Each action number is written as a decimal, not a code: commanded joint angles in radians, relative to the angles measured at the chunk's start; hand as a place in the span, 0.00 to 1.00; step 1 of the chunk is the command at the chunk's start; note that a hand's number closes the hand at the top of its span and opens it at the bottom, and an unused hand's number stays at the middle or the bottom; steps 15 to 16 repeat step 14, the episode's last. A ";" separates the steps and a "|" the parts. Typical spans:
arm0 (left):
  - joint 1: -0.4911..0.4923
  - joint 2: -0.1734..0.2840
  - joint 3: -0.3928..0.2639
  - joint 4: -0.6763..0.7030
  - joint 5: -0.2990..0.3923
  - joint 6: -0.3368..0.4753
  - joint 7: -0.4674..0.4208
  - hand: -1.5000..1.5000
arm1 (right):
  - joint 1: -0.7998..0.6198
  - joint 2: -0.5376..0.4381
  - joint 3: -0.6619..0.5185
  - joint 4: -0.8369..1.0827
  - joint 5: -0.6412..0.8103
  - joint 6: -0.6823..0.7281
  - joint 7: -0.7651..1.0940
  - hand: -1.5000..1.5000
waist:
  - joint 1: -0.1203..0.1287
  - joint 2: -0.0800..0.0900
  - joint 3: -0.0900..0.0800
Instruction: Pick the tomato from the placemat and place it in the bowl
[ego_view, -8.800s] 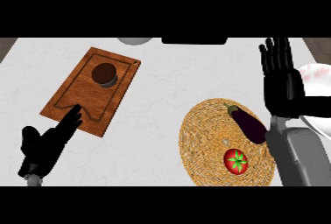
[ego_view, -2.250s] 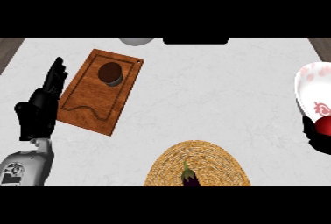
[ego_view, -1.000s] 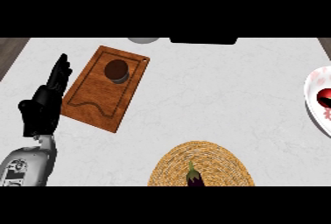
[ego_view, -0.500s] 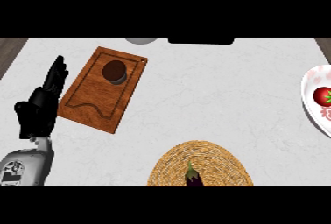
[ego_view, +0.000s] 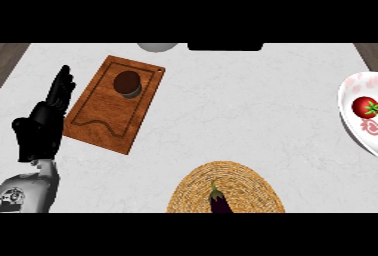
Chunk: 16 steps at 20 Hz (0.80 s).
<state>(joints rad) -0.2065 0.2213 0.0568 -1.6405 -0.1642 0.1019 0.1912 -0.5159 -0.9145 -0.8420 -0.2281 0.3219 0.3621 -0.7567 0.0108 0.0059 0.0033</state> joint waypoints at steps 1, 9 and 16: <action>0.019 -0.007 0.001 -0.002 -0.001 -0.001 -0.022 0.50 | 0.095 -0.052 -0.012 0.027 -0.032 0.166 -0.092 0.00 | -0.001 0.001 0.001; 0.015 -0.018 -0.003 0.014 -0.018 0.009 -0.040 0.50 | 0.201 -0.048 0.017 -0.030 -0.062 0.251 -0.176 0.00 | -0.009 -0.003 0.000; 0.017 -0.020 -0.001 0.007 -0.021 0.008 -0.036 0.50 | 0.271 0.004 0.029 -0.057 -0.091 0.244 -0.216 0.00 | -0.013 -0.005 0.000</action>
